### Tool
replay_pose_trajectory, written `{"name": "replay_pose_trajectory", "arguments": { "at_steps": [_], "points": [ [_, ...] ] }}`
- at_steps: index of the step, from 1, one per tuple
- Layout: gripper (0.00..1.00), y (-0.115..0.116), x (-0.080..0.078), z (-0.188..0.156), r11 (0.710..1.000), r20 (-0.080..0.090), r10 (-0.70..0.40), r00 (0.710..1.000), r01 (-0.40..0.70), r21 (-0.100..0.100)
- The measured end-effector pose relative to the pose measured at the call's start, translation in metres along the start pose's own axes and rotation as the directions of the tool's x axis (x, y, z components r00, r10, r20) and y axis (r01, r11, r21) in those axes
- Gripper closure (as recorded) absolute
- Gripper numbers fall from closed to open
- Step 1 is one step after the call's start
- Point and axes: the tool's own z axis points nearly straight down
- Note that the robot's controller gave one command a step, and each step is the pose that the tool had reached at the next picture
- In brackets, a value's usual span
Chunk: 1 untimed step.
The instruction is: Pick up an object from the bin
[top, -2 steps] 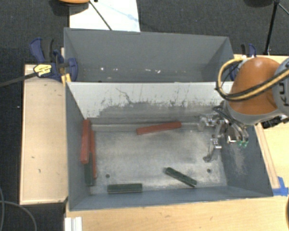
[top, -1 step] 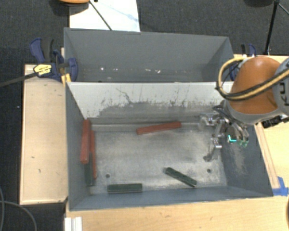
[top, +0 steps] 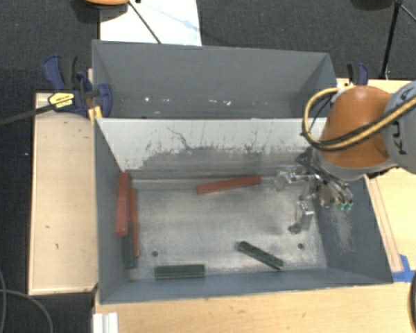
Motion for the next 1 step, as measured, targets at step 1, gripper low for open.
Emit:
{"name": "replay_pose_trajectory", "arguments": {
  "at_steps": [1],
  "points": [
    [0.00, 0.0315, 0.0177, 0.0123, 0.987, -0.007, -0.158, 0.987, 0.158, -0.005]
  ]
}}
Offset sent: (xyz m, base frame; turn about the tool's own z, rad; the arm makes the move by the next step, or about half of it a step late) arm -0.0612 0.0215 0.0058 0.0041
